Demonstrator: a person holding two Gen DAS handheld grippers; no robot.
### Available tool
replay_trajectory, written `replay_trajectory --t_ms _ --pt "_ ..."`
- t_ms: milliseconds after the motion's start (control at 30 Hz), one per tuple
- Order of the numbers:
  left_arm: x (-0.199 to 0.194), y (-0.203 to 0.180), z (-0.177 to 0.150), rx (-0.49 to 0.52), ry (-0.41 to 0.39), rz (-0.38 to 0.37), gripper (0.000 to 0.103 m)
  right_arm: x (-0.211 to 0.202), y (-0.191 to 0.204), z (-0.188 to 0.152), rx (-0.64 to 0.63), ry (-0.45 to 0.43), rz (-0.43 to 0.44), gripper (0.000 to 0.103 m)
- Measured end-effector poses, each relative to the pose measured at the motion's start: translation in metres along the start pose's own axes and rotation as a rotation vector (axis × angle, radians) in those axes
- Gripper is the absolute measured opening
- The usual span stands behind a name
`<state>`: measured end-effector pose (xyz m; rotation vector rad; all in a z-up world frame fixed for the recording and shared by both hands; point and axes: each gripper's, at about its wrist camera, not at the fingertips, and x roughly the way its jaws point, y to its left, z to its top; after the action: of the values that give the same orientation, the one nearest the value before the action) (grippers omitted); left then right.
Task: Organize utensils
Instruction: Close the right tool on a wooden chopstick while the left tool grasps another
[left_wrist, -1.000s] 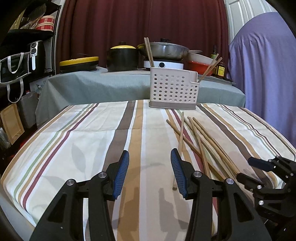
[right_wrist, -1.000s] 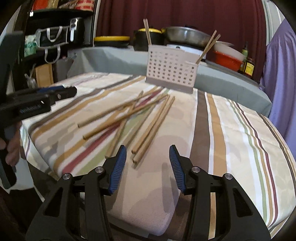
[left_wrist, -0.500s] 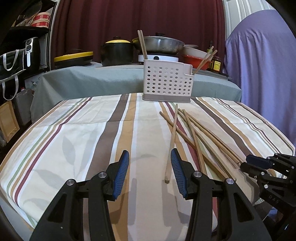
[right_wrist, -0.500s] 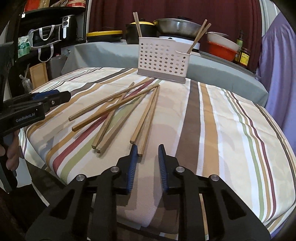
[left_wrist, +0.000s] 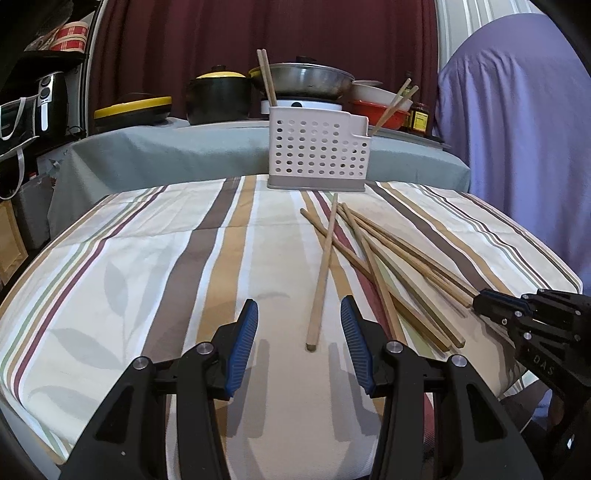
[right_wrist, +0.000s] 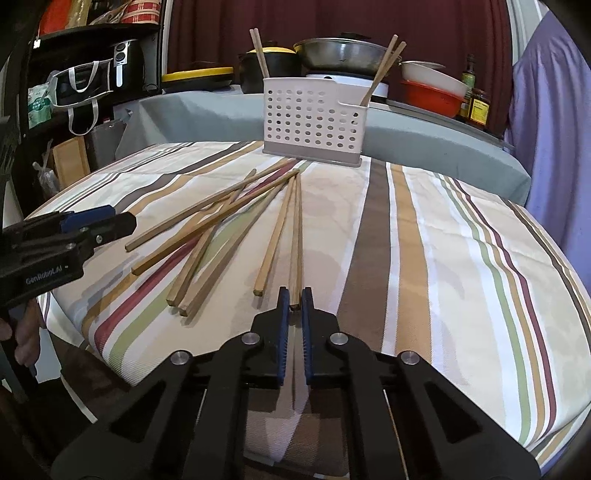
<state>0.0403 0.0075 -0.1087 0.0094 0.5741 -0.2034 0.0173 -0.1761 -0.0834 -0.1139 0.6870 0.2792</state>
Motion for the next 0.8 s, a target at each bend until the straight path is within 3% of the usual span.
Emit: replay_trajectory --t_ms 233,400,667,800 --pt "0.009 0.0 -0.004 -0.006 0.034 -0.015 0.045 0.003 -0.003 0.0 0.014 -0.006 0.005 0.009" --pt "0.015 -0.003 -0.005 0.009 0.048 -0.026 0.031 0.002 -0.003 0.002 0.02 -0.031 0.008 0.02" --pt "0.015 -0.006 -0.006 0.022 0.048 -0.041 0.011 0.006 -0.002 0.002 0.012 -0.035 0.015 0.02" --pt "0.016 -0.007 -0.006 0.027 0.047 -0.041 0.008 0.008 -0.002 0.002 0.014 -0.029 0.013 0.018"
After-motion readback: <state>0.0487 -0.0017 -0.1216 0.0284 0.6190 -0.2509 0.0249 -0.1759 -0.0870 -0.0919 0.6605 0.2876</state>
